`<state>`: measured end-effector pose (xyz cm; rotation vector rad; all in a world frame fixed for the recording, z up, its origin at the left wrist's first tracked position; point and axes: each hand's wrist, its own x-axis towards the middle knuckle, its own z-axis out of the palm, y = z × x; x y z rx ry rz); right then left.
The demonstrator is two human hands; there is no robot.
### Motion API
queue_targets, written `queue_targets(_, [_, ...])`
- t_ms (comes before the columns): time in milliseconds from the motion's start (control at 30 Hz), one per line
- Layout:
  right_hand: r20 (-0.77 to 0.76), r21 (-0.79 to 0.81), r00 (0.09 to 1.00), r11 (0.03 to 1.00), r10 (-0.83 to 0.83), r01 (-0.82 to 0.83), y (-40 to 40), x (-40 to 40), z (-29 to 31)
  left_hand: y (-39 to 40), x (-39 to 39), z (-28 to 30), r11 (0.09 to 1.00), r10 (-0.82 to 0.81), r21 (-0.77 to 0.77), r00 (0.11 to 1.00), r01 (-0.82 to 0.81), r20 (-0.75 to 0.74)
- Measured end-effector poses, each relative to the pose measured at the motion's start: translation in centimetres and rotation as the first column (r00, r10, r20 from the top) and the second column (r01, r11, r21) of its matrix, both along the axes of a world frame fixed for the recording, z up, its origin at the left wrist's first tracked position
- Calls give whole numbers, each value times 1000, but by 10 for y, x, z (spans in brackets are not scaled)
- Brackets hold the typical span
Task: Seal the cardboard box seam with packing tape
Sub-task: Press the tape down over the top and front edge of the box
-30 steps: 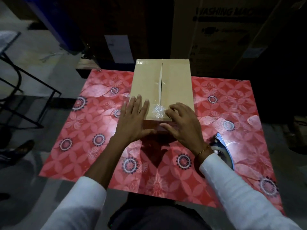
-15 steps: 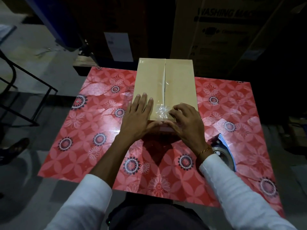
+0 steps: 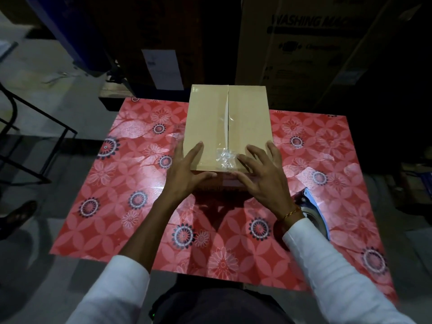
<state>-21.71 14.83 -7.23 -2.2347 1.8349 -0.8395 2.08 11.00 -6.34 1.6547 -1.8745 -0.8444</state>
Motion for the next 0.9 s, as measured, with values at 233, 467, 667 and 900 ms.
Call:
queue_targets(233, [-18, -4, 999, 999, -32, 32, -21, 1, 58, -15, -1, 53, 996, 59, -69, 997, -56, 45])
queue_targets(467, [-68, -32, 992, 994, -102, 100, -43, 6, 113, -31, -3, 103, 976, 114, -209, 967, -66, 227])
queue_targets(667, [-102, 12, 986, 991, -129, 131, -64, 2, 128, -46, -8, 109, 958, 179, -264, 956, -114, 234])
queue_targets(900, [-96, 188, 995, 982, 3, 15, -72, -12, 150, -54, -16, 118, 950, 188, -290, 957, -121, 219])
